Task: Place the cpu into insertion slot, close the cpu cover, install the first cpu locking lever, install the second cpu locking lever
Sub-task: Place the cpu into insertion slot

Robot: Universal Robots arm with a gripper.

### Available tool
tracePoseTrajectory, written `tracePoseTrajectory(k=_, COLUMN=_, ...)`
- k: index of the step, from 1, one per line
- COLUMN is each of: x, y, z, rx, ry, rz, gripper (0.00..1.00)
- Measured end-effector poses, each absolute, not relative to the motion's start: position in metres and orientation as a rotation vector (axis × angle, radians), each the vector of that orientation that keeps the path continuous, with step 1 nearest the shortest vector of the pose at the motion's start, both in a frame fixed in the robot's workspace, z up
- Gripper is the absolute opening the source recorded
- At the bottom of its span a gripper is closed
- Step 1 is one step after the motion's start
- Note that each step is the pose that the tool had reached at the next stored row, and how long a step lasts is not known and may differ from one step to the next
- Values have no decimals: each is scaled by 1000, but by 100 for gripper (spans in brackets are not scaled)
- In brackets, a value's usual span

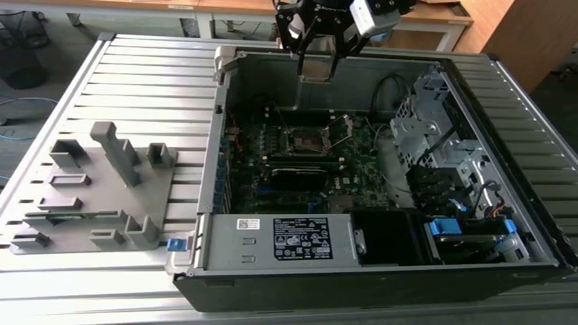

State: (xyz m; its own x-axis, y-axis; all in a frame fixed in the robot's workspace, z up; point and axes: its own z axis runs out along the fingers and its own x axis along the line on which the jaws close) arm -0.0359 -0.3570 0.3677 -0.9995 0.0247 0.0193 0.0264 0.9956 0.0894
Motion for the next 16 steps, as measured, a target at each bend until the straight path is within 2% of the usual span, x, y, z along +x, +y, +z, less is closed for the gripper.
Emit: tracePoseTrajectory(k=16, x=-36, y=-357, z=365, rx=-40, ry=-3120, rz=-140, gripper=54)
